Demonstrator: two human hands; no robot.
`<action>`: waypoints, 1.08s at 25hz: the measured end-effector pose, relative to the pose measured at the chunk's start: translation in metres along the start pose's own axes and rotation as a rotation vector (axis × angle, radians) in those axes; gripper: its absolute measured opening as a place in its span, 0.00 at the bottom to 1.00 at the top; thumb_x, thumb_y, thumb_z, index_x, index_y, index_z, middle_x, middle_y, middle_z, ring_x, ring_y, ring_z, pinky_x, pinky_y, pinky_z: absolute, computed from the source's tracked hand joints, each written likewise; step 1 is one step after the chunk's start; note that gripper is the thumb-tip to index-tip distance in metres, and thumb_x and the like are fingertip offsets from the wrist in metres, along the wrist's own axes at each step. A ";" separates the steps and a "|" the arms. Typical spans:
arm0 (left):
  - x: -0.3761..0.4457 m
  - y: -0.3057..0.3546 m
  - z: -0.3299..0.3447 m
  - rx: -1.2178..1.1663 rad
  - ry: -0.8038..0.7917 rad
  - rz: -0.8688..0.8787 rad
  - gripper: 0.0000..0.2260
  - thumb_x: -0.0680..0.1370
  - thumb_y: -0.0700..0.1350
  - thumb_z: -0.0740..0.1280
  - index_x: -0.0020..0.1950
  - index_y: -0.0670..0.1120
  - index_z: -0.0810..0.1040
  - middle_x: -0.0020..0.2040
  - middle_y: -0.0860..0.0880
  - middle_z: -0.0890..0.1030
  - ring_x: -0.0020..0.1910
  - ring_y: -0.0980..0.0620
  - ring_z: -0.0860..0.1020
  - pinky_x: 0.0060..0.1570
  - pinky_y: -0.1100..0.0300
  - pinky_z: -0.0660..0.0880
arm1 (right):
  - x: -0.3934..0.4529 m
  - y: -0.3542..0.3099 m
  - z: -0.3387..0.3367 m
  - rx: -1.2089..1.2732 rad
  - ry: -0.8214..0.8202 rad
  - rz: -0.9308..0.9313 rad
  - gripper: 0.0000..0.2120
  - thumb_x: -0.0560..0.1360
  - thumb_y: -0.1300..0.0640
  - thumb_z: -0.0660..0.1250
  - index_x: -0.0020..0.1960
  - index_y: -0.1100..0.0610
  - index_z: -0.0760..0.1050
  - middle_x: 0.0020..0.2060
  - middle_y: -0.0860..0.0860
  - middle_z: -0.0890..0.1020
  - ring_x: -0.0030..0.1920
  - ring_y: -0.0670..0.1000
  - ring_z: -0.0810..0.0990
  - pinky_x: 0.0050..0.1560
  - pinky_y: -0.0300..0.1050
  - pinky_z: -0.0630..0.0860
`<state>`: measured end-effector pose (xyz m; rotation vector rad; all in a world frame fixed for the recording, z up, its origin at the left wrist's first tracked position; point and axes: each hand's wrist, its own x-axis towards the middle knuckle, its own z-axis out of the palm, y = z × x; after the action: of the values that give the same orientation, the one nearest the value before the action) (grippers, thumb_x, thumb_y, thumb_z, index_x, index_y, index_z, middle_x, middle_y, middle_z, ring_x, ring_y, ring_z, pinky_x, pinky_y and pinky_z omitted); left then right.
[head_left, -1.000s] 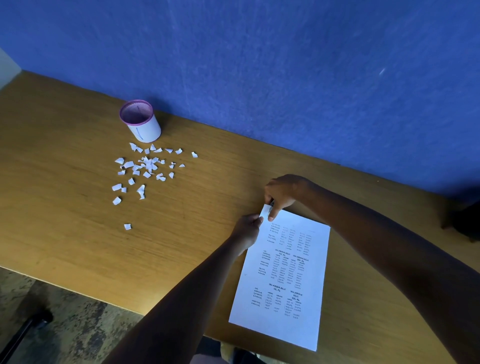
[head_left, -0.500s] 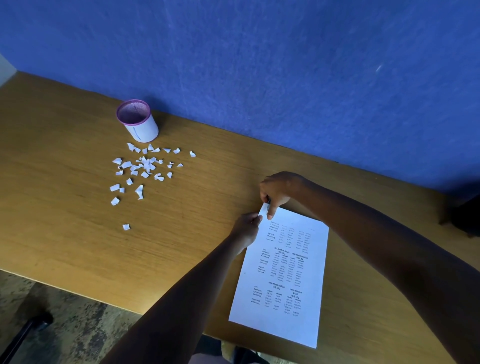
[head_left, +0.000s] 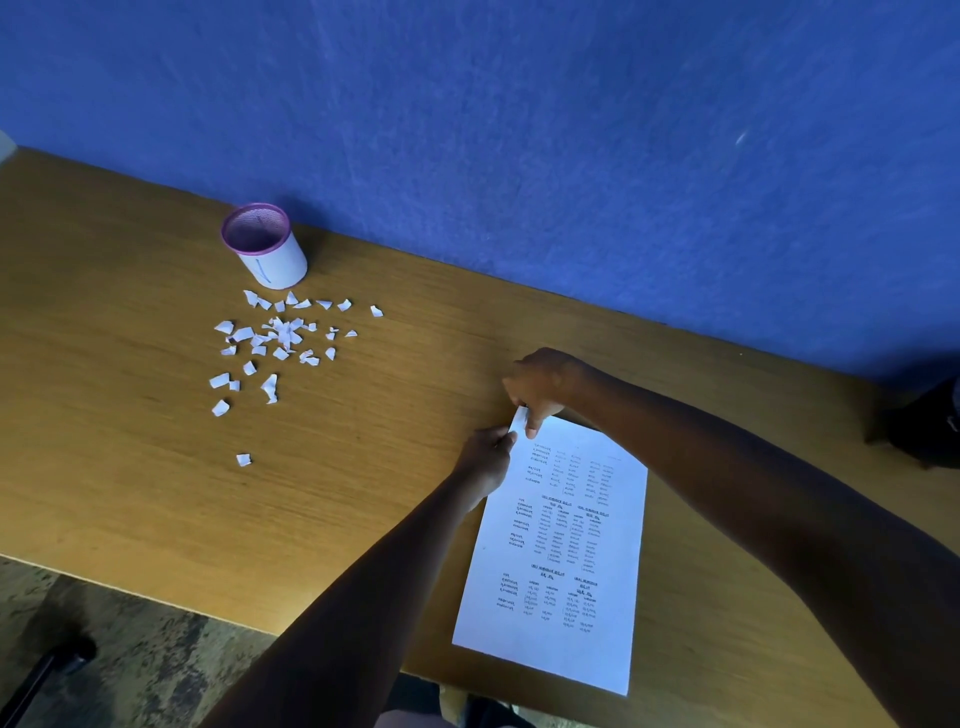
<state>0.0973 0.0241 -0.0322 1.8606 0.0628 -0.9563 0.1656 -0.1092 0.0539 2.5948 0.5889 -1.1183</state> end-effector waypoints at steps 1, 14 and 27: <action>0.000 0.000 0.000 -0.005 0.007 0.003 0.14 0.84 0.48 0.58 0.59 0.45 0.81 0.35 0.48 0.75 0.31 0.56 0.67 0.30 0.63 0.61 | 0.000 -0.001 0.001 -0.009 0.012 -0.002 0.17 0.67 0.44 0.76 0.40 0.57 0.78 0.30 0.47 0.78 0.34 0.50 0.77 0.31 0.40 0.68; 0.000 -0.001 0.002 0.015 0.050 0.022 0.13 0.84 0.47 0.58 0.56 0.43 0.81 0.30 0.51 0.70 0.28 0.57 0.64 0.27 0.64 0.60 | -0.001 -0.005 0.012 -0.017 0.152 -0.024 0.11 0.69 0.49 0.75 0.42 0.58 0.82 0.36 0.51 0.83 0.41 0.54 0.81 0.46 0.48 0.78; 0.009 -0.006 0.003 0.039 0.062 0.012 0.13 0.84 0.47 0.58 0.52 0.43 0.80 0.33 0.50 0.72 0.30 0.56 0.65 0.32 0.60 0.62 | 0.004 0.003 0.022 -0.069 0.168 -0.044 0.13 0.69 0.47 0.74 0.48 0.56 0.82 0.40 0.50 0.84 0.44 0.53 0.81 0.49 0.49 0.78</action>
<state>0.0990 0.0213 -0.0424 1.9245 0.0706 -0.8971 0.1556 -0.1195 0.0362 2.6447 0.7110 -0.8818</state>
